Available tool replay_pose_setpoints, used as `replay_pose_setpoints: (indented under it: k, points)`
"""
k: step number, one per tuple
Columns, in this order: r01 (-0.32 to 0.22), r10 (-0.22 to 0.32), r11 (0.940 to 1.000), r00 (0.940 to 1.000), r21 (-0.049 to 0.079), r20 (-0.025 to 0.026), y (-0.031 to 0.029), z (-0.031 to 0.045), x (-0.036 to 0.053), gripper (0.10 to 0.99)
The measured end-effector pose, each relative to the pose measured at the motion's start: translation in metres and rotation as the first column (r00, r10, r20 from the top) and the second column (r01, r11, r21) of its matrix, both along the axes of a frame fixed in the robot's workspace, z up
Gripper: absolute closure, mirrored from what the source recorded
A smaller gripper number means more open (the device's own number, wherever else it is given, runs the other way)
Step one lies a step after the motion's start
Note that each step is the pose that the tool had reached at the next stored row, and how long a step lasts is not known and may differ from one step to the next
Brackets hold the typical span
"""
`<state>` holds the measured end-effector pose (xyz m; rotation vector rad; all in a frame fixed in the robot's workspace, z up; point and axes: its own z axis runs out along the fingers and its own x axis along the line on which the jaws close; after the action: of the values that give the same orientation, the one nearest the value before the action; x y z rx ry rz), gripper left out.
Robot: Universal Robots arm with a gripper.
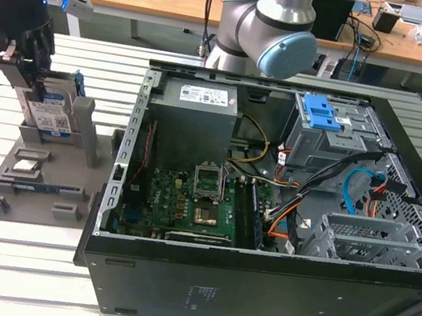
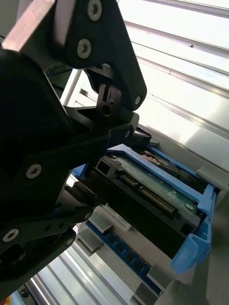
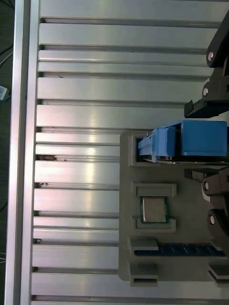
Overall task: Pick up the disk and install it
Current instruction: 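Pick up the disk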
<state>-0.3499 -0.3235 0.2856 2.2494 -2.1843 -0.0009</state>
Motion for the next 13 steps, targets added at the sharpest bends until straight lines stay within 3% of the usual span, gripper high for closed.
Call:
replay_pose_setpoints:
  k: [11,13]
  points:
    - [-0.001,0.001,1.0,1.0,0.0,0.0,0.0,-0.0003,0.0,0.545]
    - [-0.001,0.001,1.0,1.0,0.0,0.0,0.0,-0.0003,0.0,0.627]
